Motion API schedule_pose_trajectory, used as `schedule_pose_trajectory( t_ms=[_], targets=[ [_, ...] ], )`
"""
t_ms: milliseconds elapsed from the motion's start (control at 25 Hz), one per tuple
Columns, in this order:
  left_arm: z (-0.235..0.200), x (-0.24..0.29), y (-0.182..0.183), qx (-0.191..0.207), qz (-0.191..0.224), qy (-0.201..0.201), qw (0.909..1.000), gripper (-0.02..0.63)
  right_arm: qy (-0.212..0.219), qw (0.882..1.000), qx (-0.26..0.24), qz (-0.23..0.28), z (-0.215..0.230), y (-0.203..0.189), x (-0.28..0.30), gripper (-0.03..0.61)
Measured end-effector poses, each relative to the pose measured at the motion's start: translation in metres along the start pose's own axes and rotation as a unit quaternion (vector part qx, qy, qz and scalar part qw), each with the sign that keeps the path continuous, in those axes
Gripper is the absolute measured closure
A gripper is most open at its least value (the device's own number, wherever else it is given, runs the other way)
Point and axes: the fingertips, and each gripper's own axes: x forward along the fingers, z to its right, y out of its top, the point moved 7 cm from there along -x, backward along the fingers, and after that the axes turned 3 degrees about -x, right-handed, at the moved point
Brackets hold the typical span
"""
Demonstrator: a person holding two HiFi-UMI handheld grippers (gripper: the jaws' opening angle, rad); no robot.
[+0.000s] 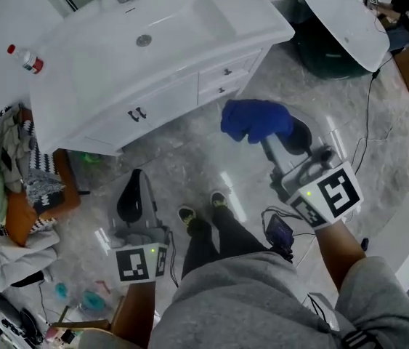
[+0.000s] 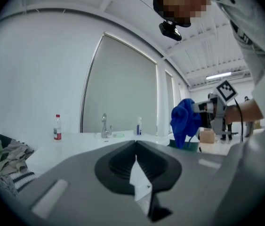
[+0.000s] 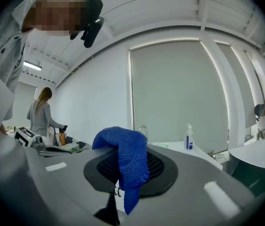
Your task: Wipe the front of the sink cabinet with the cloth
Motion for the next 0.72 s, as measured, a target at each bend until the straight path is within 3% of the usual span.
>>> schedule_pose_trajectory(
  t_ms=[320,720],
  targets=[
    [-0.014,-0.061,0.031,0.002,0.017,0.033,0.9993,0.603,0.009,1.0,0.008,0.02,-0.048,0.033,-0.009,0.52],
    [-0.025,-0.096,0.036,-0.001,0.01,0.067,0.9977,0.603,0.028,0.999,0.035,0.006,-0.078,0.018,-0.009,0.52]
  ],
)
